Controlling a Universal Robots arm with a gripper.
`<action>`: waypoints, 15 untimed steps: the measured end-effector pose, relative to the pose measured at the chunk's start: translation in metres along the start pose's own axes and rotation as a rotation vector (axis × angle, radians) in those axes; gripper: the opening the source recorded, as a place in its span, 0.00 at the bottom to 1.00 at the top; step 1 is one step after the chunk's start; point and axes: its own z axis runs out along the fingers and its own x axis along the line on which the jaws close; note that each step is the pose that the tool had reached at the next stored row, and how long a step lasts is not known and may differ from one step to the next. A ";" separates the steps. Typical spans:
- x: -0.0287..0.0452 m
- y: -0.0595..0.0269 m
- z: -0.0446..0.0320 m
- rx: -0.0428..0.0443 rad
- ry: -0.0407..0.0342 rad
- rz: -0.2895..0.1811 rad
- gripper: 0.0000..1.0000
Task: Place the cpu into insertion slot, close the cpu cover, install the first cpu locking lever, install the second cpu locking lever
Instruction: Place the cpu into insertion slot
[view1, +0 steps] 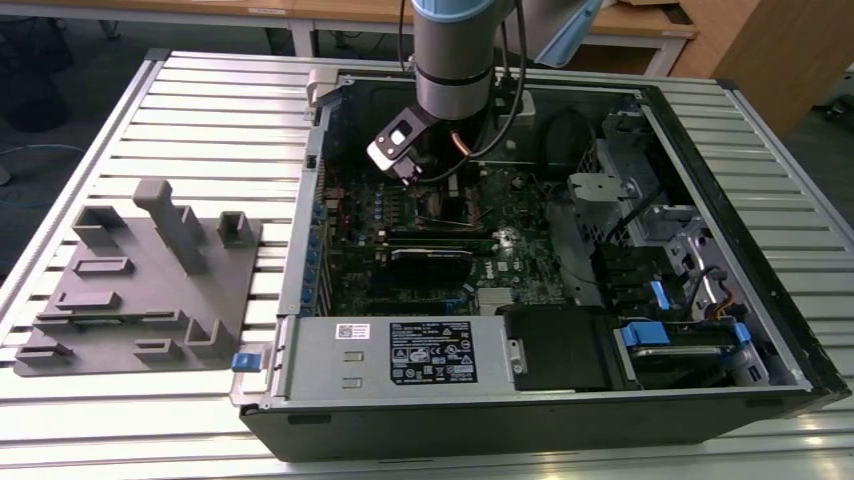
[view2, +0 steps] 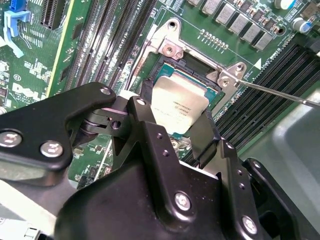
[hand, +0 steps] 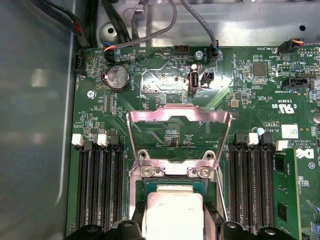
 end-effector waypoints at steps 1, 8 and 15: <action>0.0000 -0.0001 0.0000 -0.0001 0.0001 0.000 0.54; -0.0001 -0.0017 0.0004 -0.0023 0.0001 0.000 0.54; -0.0001 -0.0010 0.0005 -0.0023 0.0000 0.000 0.54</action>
